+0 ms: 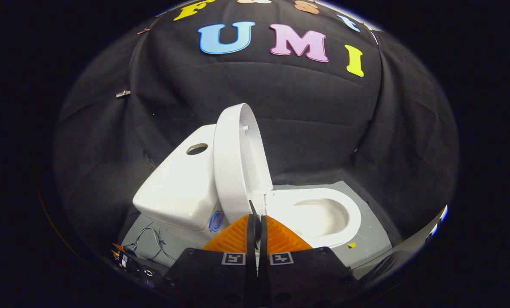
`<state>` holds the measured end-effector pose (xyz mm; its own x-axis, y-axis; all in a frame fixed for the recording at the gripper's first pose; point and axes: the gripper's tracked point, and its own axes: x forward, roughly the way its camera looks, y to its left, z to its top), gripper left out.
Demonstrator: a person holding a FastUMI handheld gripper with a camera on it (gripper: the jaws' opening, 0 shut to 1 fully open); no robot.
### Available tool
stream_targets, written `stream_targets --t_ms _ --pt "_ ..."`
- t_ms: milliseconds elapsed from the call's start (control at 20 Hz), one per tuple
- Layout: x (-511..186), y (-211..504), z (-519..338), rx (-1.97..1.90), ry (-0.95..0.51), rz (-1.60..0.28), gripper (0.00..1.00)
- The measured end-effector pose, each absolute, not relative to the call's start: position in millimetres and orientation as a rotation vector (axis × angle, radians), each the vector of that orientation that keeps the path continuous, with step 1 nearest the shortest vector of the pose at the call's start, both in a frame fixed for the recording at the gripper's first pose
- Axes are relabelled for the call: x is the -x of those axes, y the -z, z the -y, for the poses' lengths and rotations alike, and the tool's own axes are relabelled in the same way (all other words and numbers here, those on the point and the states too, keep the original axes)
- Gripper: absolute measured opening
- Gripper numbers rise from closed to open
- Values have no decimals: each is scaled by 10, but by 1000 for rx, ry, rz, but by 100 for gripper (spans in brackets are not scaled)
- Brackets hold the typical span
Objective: Open the toilet lid.
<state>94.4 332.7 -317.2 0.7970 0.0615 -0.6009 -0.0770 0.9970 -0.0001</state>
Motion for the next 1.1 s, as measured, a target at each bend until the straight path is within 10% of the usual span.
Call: stream_targets --t_ms 550,650,900,1100 --pt "-946 3143 -3386 68 -79 -577 10" --pt "-933 3108 -3379 87 -97 -563 20" --pt "-913 3027 -3355 99 -146 -557 100" --pt "-907 2952 -3330 98 -167 -548 99"
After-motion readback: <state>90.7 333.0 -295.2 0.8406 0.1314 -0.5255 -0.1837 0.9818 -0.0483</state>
